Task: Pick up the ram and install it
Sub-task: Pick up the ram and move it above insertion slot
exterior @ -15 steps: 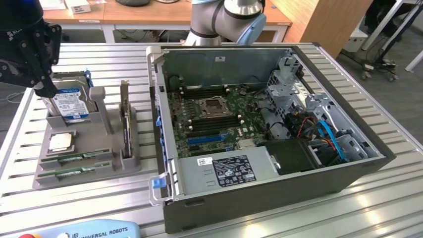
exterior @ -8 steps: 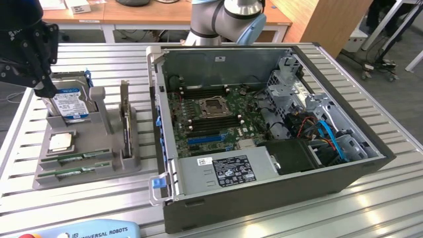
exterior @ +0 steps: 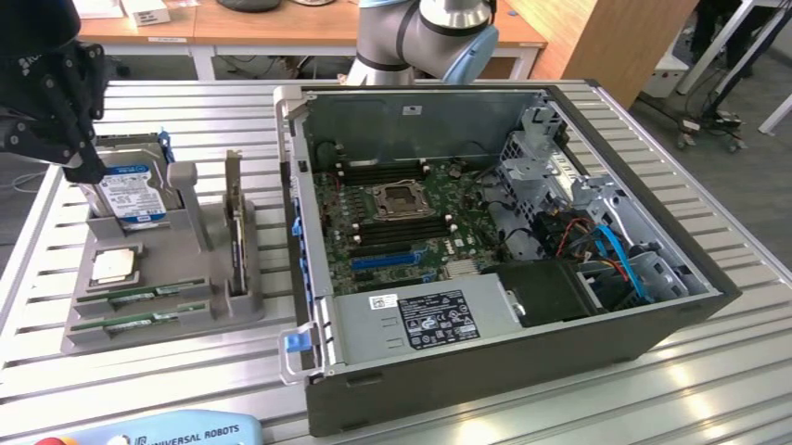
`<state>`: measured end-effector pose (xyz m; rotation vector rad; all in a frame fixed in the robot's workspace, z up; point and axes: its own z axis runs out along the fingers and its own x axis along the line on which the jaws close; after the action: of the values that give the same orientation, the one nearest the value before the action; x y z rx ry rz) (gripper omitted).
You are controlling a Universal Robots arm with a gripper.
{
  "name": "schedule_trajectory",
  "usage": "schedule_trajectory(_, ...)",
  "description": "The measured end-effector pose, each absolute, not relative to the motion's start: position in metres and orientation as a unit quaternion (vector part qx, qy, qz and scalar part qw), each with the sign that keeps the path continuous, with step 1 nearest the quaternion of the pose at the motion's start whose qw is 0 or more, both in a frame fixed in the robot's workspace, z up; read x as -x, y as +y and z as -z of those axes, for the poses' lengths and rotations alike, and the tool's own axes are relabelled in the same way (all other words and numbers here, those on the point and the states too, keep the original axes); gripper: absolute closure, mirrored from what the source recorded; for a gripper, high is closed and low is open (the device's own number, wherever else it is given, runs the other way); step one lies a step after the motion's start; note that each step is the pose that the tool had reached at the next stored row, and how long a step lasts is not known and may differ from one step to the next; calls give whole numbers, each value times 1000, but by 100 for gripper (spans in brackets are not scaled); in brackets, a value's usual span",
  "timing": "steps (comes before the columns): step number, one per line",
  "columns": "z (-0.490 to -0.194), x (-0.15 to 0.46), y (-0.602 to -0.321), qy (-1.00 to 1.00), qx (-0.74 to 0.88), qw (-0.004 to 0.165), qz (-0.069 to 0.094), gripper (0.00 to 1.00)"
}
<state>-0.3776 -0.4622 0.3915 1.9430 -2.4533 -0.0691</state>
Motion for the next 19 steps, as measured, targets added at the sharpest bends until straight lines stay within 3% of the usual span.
schedule_trajectory(19, -391, 378, -462, -736, -677, 9, 20, 90)
